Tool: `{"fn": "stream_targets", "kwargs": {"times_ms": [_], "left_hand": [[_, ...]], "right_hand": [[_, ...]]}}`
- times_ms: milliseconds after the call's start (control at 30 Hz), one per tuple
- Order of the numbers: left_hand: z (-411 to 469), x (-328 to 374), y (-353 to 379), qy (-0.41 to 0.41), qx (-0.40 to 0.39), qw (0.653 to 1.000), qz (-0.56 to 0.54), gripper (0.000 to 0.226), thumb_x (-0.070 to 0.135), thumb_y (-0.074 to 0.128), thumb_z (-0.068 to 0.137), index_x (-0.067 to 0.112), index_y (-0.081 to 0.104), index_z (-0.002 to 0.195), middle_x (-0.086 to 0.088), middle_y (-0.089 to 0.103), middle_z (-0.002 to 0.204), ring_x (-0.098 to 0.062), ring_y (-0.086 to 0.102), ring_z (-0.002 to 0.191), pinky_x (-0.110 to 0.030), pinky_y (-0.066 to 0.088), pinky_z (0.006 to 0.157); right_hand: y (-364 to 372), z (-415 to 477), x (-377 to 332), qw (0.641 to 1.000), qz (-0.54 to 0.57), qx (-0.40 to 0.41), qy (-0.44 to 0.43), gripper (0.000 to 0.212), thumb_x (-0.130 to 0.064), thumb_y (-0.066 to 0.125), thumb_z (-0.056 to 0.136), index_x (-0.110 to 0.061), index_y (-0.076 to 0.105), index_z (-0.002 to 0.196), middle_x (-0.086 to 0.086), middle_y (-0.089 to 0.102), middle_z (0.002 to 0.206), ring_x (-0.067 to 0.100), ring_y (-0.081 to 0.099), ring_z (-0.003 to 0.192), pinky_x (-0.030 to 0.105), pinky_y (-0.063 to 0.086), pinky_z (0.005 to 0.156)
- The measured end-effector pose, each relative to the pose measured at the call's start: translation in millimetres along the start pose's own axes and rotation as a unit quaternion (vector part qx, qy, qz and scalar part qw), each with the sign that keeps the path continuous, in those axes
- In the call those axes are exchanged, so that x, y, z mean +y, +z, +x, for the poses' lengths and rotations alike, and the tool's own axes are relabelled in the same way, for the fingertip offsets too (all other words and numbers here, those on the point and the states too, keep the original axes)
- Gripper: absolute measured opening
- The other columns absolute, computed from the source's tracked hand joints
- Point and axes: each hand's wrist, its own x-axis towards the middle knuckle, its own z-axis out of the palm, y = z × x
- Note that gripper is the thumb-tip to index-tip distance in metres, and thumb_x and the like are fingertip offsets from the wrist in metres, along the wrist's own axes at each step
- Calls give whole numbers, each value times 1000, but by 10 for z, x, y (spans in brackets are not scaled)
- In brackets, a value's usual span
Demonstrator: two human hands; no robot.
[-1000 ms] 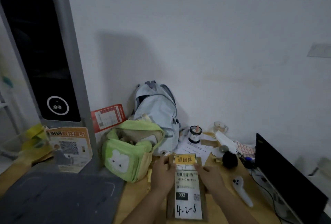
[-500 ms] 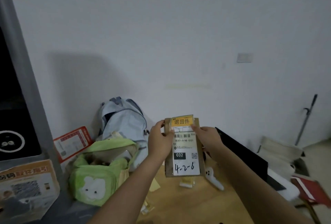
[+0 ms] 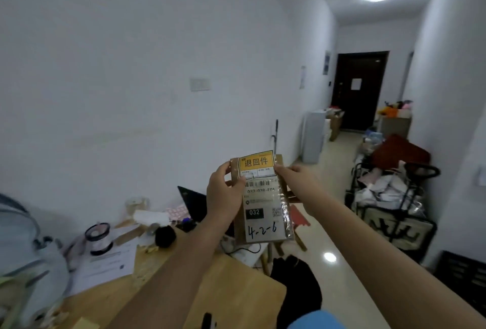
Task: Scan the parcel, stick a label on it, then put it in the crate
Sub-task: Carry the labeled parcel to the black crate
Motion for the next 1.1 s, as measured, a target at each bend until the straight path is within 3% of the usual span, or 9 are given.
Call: {"fn": "stream_targets", "kwargs": {"times_ms": [133,200,300,367,467,600,767,867,1100], "left_hand": [[-119,316,808,7,-89,995,-48,43,20,61,89,22,51,132,-2,58,131,-21,67,100,-42,60,81],[-242,490,1264,16,-137,988,-72,44,20,61,90,21,50,133,-3,58,132,-18,69,92,-31,62,68],[-524,794,1929,30,-192,977,-85,50,25,63,89,23,48,136,-1,50,134,-6,64,77,-9,50,45],[-765,987,2325,42,-225,969,-90,52,28,64,88,25,47,136,-1,48,134,-9,64,86,-16,57,56],[-1183,1254,2856,41,-287,951,-104,52,30,64,86,27,46,135,-6,54,132,-25,65,105,-44,59,83],[-1768,1608,3482,52,-342,929,-131,47,24,65,86,27,51,130,-1,57,131,-22,64,108,-46,57,88],[-2467,1971,4211,44,-392,905,-163,45,19,68,84,24,55,127,2,60,123,-14,66,96,-36,59,80],[-2873,2160,4577,34,-426,886,-182,45,18,69,84,22,54,126,1,61,124,-12,67,92,-36,61,76],[-3577,2495,5130,39,-468,865,-175,45,19,67,85,24,53,127,2,56,132,-19,68,96,-45,58,85]], "right_hand": [[-852,-152,215,995,26,88,27,30,-42,58,88,-13,63,89,0,73,70,19,69,64,38,60,68],[-1315,-288,328,988,38,145,42,30,-44,58,88,-14,63,91,1,74,75,20,70,70,37,59,67],[-1997,-577,506,973,46,219,59,30,-46,57,87,-16,64,84,4,75,85,26,71,83,46,58,83],[-2426,-801,649,962,47,262,69,31,-46,56,87,-17,66,83,5,75,85,27,71,85,48,56,87],[-3026,-1159,864,945,53,311,91,29,-45,58,86,-18,65,81,4,74,83,27,71,81,47,59,82],[-3781,-1612,1178,924,74,358,109,27,-43,59,87,-16,64,87,2,70,86,21,67,81,41,57,77],[-4623,-2171,1535,897,86,416,119,24,-39,59,89,-25,58,70,-7,61,74,11,55,69,28,40,55],[-5056,-2498,1701,884,86,439,134,27,-40,59,89,-24,57,67,-8,57,73,10,50,68,27,36,54],[-5783,-3027,1993,861,62,477,164,39,-46,60,85,-11,60,102,6,66,98,26,61,87,35,48,65]]}}
